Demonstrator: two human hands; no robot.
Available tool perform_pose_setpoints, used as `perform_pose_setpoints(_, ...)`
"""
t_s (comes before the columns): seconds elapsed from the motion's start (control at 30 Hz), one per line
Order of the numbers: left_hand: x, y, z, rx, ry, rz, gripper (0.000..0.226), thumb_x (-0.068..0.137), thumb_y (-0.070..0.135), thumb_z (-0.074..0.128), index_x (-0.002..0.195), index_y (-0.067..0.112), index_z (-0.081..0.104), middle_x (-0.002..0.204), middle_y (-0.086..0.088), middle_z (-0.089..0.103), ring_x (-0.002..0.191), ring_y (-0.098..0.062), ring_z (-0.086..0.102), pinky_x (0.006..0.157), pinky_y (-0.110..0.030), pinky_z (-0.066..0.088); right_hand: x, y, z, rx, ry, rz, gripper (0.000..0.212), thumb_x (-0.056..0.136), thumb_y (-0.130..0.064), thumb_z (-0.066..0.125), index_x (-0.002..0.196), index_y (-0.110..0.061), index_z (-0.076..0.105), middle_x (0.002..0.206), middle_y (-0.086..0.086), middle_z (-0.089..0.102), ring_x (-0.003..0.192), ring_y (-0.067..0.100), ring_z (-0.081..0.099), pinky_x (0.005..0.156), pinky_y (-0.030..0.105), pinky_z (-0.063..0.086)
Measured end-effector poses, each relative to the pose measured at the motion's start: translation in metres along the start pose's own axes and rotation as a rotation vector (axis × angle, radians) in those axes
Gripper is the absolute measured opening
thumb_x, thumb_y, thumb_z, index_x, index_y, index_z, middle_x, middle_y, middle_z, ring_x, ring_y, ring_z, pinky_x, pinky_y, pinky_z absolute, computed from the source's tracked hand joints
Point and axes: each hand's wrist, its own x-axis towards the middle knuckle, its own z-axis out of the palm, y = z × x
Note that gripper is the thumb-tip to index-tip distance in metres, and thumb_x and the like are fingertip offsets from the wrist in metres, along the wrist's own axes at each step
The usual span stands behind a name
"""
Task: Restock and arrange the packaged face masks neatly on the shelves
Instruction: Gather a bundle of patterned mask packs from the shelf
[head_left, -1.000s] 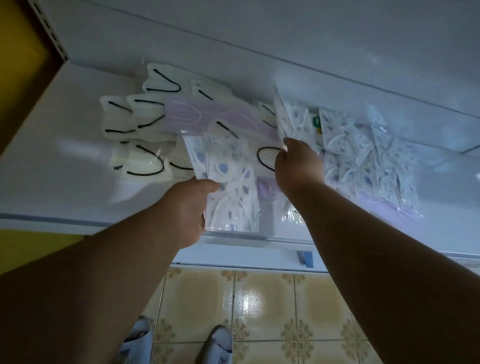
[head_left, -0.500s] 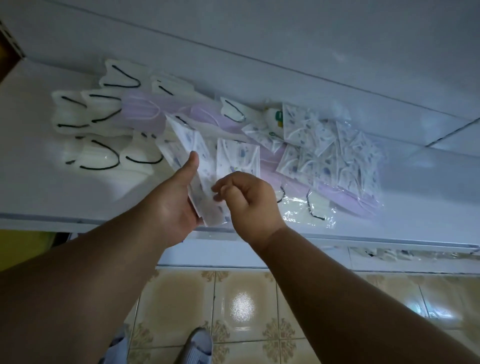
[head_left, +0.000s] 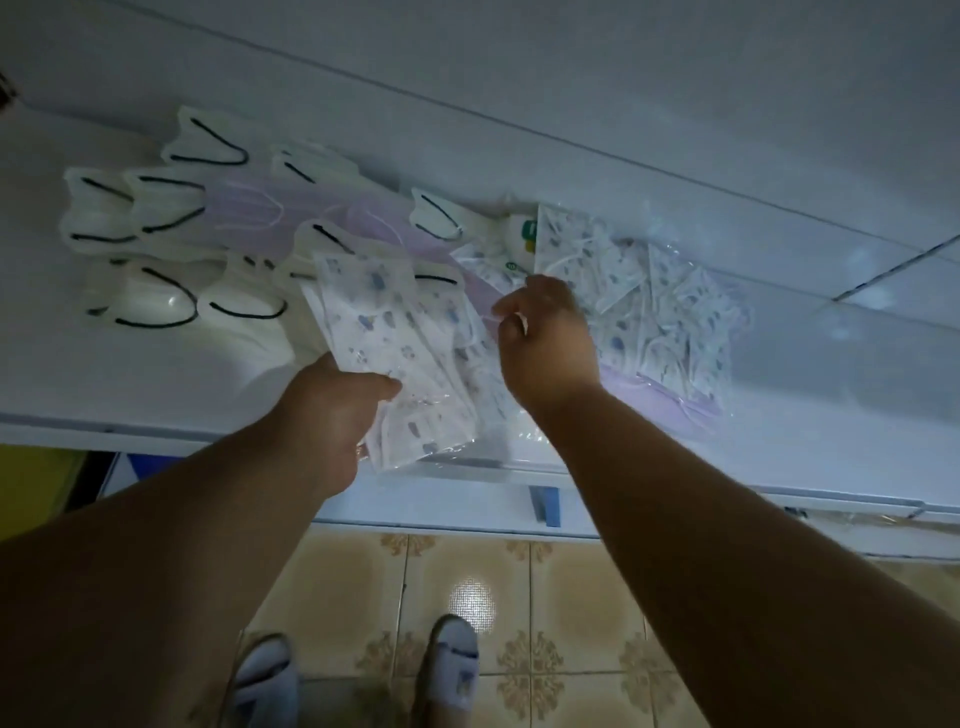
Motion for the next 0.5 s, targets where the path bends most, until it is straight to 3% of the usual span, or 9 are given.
perform_pose_setpoints(0.1, 0.003, -0.002, 0.003, 0.078, 0.042, 0.039, 0.032, 0.087, 0.006, 0.070, 0.117, 0.016, 0.066, 0.118, -0.007, 0.069, 0.105, -0.029, 0.064, 0.099, -0.046, 0.050, 0.035, 0.019, 0.002, -0.317, -0.355, -0.059, 0.038, 0.102, -0.027, 0.044, 0.139, -0.027, 0.055, 0.164, 0.007, 0.021, 0.150, 0.027, 0.020, 0.122, 0.041, 0.021)
perform_pose_setpoints(0.17, 0.006, -0.007, 0.004, 0.127, 0.036, 0.087, 0.036, 0.092, 0.007, 0.066, 0.127, 0.009, 0.059, 0.116, -0.010, 0.064, 0.098, -0.024, 0.060, 0.086, -0.038, 0.051, 0.050, 0.021, 0.009, -0.438, -0.462, -0.111, 0.044, 0.103, -0.026, 0.039, 0.146, -0.021, 0.045, 0.163, 0.008, 0.024, 0.150, 0.026, 0.021, 0.123, 0.041, 0.019)
perform_pose_setpoints(0.27, 0.005, -0.017, 0.014, -0.011, 0.015, 0.038, 0.036, 0.097, 0.007, 0.061, 0.132, 0.010, 0.057, 0.117, -0.005, 0.059, 0.093, -0.021, 0.057, 0.069, -0.031, 0.047, 0.047, 0.021, 0.010, -0.395, -0.358, -0.096, 0.040, 0.101, -0.018, 0.039, 0.140, -0.014, 0.050, 0.146, 0.009, 0.049, 0.135, 0.028, 0.044, 0.115, 0.040, 0.031)
perform_pose_setpoints(0.33, -0.001, -0.015, 0.025, -0.168, -0.016, -0.011, 0.035, 0.093, 0.021, 0.069, 0.128, 0.022, 0.062, 0.122, 0.001, 0.067, 0.101, -0.022, 0.065, 0.080, -0.039, 0.055, 0.033, 0.023, 0.004, -0.268, -0.179, -0.197, 0.033, 0.098, -0.015, 0.041, 0.122, -0.012, 0.063, 0.120, 0.009, 0.065, 0.111, 0.029, 0.060, 0.102, 0.041, 0.044)
perform_pose_setpoints(0.4, 0.002, -0.019, 0.032, -0.229, -0.034, -0.015, 0.054, 0.074, 0.043, 0.084, 0.123, 0.031, 0.066, 0.120, 0.002, 0.072, 0.106, -0.026, 0.070, 0.094, -0.053, 0.054, 0.008, 0.021, 0.000, -0.075, -0.096, -0.372, 0.028, 0.092, -0.014, 0.044, 0.099, -0.009, 0.071, 0.095, 0.009, 0.070, 0.087, 0.029, 0.065, 0.086, 0.040, 0.052)
perform_pose_setpoints(0.47, 0.009, -0.024, 0.037, -0.190, -0.020, 0.021, 0.068, 0.058, 0.045, 0.089, 0.121, 0.031, 0.069, 0.116, 0.001, 0.074, 0.105, -0.029, 0.071, 0.097, -0.056, 0.052, -0.015, 0.016, -0.003, 0.186, -0.178, -0.330, 0.027, 0.089, -0.017, 0.048, 0.093, -0.009, 0.074, 0.092, 0.005, 0.074, 0.086, 0.024, 0.067, 0.085, 0.036, 0.054)
perform_pose_setpoints(0.5, 0.009, -0.024, 0.042, -0.150, -0.010, 0.038, 0.059, 0.065, 0.038, 0.088, 0.120, 0.030, 0.069, 0.113, -0.001, 0.075, 0.104, -0.030, 0.071, 0.097, -0.057, 0.052, -0.021, 0.015, -0.005, 0.298, -0.226, -0.240, 0.027, 0.089, -0.020, 0.049, 0.093, -0.012, 0.075, 0.094, 0.001, 0.074, 0.089, 0.019, 0.068, 0.086, 0.034, 0.054)
